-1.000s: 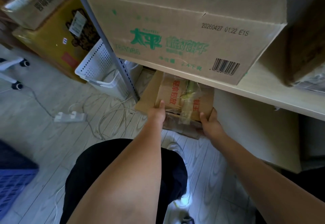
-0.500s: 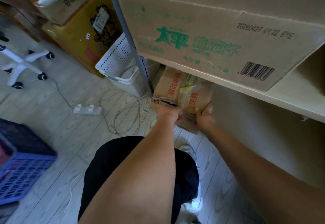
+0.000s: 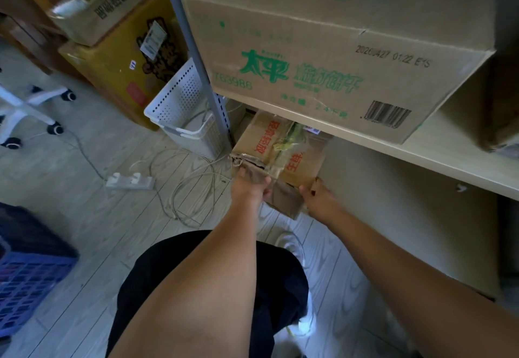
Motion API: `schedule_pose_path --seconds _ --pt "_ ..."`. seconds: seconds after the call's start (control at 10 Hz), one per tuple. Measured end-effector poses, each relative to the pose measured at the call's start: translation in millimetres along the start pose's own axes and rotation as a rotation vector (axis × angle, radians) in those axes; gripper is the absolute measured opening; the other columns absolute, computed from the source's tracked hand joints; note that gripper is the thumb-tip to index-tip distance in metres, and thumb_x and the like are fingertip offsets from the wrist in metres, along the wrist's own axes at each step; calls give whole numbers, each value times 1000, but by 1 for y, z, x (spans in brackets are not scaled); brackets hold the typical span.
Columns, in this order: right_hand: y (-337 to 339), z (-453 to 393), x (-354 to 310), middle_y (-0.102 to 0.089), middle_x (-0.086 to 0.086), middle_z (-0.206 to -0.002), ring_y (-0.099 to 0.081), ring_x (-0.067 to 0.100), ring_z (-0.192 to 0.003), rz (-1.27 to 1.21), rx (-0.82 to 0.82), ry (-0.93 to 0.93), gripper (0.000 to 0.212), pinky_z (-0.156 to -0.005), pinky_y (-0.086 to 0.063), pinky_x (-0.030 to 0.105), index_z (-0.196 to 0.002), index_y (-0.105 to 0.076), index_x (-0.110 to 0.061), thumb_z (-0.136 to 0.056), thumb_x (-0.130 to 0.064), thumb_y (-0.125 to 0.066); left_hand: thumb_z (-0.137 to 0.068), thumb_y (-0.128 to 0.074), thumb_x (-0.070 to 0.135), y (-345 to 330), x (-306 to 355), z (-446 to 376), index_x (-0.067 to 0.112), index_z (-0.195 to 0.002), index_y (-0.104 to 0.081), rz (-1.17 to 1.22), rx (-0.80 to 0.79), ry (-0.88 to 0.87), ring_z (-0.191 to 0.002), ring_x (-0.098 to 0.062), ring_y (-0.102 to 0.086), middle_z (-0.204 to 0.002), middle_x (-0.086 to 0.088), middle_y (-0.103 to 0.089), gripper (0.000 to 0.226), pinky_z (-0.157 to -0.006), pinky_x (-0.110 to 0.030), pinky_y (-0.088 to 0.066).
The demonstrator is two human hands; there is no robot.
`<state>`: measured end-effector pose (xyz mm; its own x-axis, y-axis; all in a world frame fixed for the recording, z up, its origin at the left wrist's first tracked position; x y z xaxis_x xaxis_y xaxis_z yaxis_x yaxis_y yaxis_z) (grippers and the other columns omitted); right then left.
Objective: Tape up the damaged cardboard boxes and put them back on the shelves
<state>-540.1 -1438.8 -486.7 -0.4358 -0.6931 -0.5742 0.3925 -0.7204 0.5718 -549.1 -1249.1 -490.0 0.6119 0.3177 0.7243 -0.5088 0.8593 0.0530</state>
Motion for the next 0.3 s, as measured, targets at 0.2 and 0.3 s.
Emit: schedule_pose_path --seconds 0.2,0.3 --pt "85 85 10 -66 9 -123 -63 25 -106 68 123 169 35 -82 -48 29 -125 -62 -17 -100 -38 -48 -91 -69 24 8 19 28 7 -140 -50 -617 149 -160 -117 -33 -61 -136 -18 -57 55 -89 -36 -55" --pt "160 162 2 -70 -4 -114 -65 11 -101 -51 338 339 29 -84 -47 23 -121 -66 -26 -98 -39 -54 -89 -67 24 3 51 78 6 -131 -52 -871 204 -452 -121 -37 -52 -135 -20 -48 48 -100 -46 -48"
Point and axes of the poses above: each hand's wrist, its own z-axis away from the middle knuckle, its own y-axis out of the back of the hand, x = y × z, the point moved 6 cm from there along -z, towards the middle knuckle
